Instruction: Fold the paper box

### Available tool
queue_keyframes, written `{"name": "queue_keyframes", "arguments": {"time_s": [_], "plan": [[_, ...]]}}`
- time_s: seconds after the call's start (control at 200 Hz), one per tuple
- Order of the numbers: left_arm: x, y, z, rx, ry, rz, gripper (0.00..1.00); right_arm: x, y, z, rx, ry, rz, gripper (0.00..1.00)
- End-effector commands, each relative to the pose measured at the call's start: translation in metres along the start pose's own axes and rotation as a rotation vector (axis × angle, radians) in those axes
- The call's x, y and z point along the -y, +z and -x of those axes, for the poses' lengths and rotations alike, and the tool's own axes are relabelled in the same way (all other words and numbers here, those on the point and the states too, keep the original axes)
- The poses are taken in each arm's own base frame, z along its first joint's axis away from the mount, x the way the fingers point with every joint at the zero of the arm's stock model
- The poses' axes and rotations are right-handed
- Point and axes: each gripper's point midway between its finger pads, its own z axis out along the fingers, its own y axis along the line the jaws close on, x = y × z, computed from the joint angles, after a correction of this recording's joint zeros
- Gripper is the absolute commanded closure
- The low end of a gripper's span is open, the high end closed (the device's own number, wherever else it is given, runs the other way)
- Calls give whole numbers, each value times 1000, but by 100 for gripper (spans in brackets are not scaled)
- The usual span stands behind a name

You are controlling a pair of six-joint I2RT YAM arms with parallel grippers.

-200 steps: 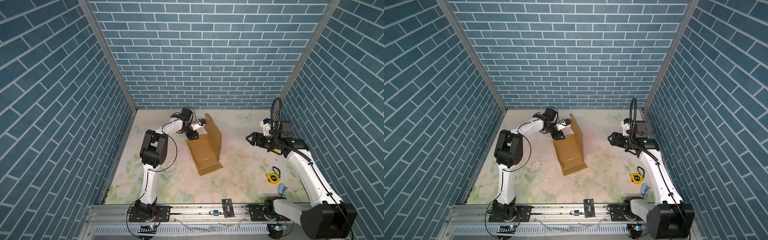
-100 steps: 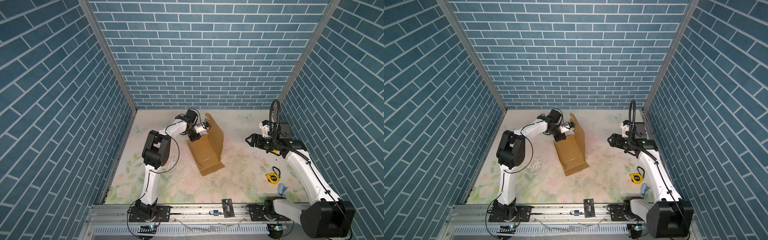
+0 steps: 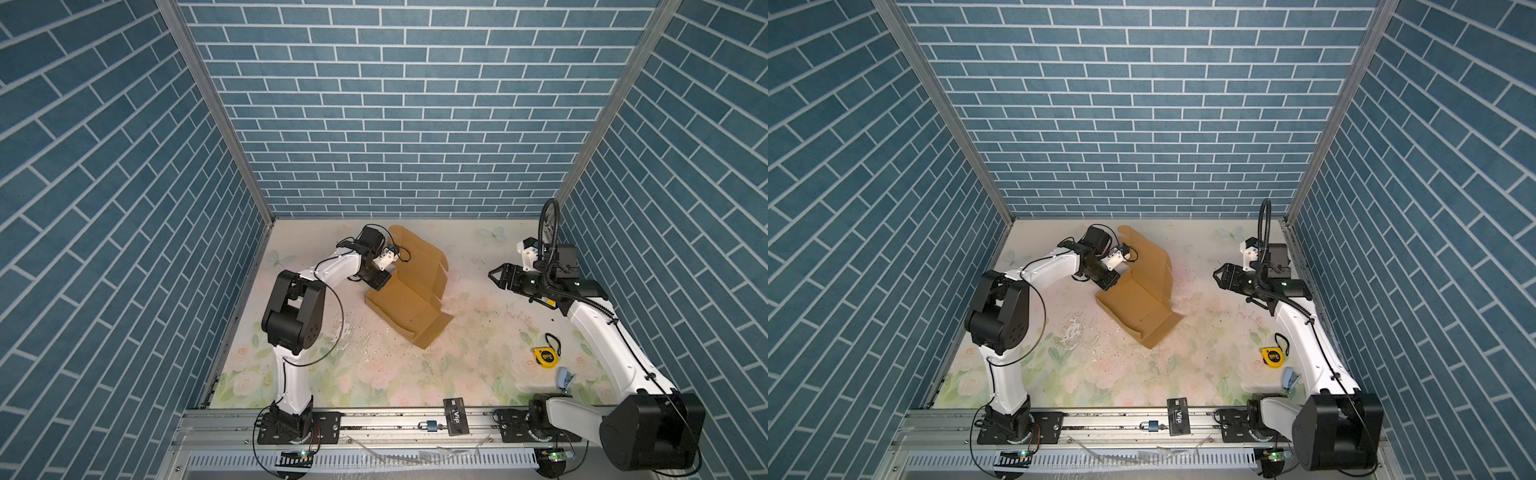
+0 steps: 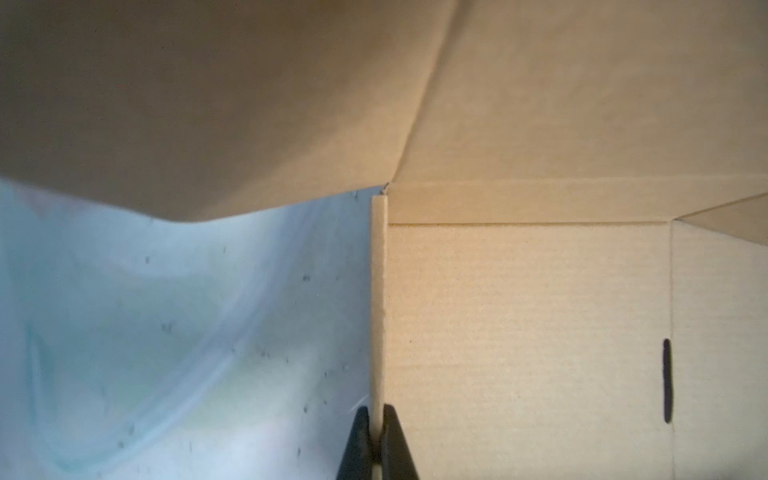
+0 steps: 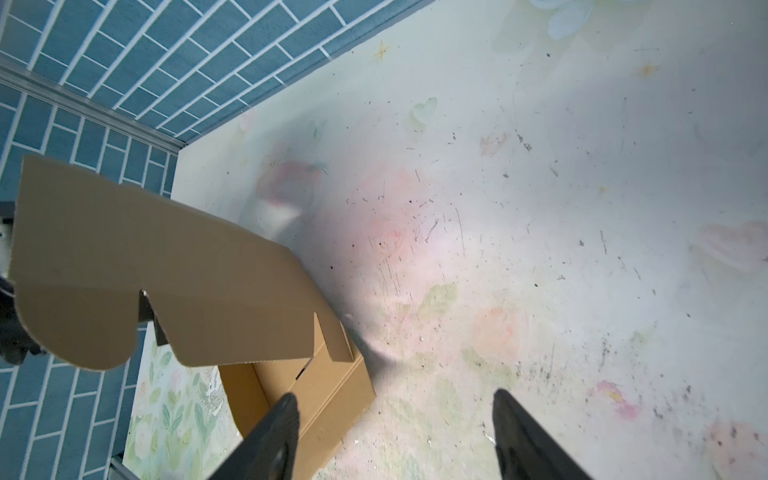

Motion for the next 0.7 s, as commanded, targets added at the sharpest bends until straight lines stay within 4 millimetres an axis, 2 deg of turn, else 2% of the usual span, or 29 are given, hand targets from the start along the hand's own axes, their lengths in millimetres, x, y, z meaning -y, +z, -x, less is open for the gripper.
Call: {"name": "queue_keyframes", "arguments": {"time_s": [0.0, 0.19, 0.405, 0.57, 0.695], "plan": [[-9, -2, -6, 45, -204, 64, 100, -16, 5, 14, 34, 23, 61, 28], [-22, 5, -23, 50, -323, 166, 100, -45, 30, 9, -18, -22, 101, 31], [-21, 9, -22, 68, -371, 188, 100, -77, 69, -2, -75, -17, 162, 36], [-22, 11, -20, 59, -381, 200, 100, -85, 95, 0, -112, 15, 174, 44], [-23, 14, -20, 71, -400, 203, 100, -80, 113, -2, -134, 45, 154, 52]]}}
